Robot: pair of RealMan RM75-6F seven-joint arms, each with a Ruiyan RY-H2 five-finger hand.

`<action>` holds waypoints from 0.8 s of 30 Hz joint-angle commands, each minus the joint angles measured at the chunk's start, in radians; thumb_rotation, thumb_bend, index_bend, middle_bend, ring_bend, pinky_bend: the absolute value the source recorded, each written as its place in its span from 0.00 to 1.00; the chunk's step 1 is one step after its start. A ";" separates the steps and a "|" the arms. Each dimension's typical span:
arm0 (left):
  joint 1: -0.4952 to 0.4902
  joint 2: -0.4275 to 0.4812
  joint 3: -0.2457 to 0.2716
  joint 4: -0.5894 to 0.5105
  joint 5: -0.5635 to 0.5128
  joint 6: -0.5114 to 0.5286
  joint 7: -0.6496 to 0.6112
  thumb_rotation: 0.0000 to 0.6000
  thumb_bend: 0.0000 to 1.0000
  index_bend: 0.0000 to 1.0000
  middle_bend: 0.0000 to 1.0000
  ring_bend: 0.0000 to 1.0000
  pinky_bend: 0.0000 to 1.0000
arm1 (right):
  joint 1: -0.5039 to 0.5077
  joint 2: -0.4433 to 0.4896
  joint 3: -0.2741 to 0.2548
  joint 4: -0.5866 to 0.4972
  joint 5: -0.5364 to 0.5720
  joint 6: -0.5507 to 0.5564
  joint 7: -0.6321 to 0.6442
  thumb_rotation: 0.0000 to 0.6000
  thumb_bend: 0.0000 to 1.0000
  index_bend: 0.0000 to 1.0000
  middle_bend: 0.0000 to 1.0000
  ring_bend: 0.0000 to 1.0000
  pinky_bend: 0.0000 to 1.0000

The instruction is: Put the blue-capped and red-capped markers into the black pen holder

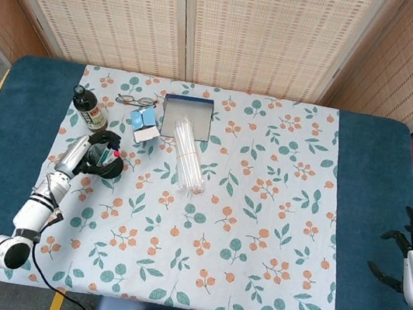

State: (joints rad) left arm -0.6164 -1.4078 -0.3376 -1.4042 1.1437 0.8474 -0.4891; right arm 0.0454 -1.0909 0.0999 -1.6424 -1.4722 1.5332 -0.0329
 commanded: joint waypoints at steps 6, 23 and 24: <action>0.060 0.056 0.094 -0.095 0.160 0.214 0.269 1.00 0.31 0.09 0.08 0.03 0.14 | -0.001 0.005 -0.003 -0.006 -0.009 0.003 0.006 1.00 0.00 0.43 0.01 0.22 0.00; 0.562 0.053 0.358 0.269 0.221 0.700 0.506 1.00 0.31 0.14 0.13 0.05 0.11 | 0.001 0.000 -0.020 -0.024 -0.054 0.012 -0.018 1.00 0.00 0.37 0.03 0.22 0.00; 0.562 0.048 0.358 0.290 0.225 0.695 0.495 1.00 0.31 0.14 0.13 0.05 0.11 | 0.001 0.000 -0.020 -0.026 -0.055 0.013 -0.021 1.00 0.00 0.37 0.03 0.21 0.00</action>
State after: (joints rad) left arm -0.2011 -1.3498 -0.0505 -1.3201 1.4184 1.6723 0.3338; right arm 0.0466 -1.0909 0.0804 -1.6671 -1.5261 1.5448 -0.0523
